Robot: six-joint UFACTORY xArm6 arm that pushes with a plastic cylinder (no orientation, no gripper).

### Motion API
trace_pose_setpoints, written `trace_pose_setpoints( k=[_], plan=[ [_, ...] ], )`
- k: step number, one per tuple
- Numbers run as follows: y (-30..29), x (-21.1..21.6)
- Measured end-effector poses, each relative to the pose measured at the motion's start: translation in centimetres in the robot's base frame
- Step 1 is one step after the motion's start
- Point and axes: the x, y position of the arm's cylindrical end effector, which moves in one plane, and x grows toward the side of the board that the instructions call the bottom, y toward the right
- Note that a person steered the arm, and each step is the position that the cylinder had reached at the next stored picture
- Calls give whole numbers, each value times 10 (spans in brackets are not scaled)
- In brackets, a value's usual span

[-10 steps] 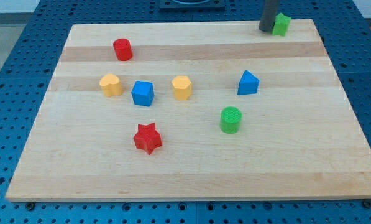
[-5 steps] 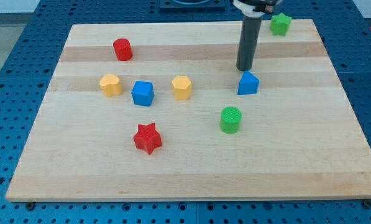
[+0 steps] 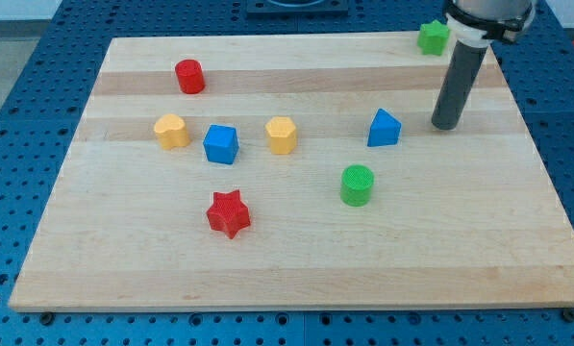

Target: Push the green circle below the green star

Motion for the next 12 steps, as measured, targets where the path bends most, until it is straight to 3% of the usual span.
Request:
trace_pose_setpoints(
  k=[1, 2, 3, 4, 5, 8, 10, 11, 12],
  plan=[
    [0, 26],
    [-7, 86],
    [-61, 144],
    [-139, 170],
    [-166, 134],
    [-44, 77],
    [-13, 32],
    [-8, 17],
    [16, 43]
  ],
)
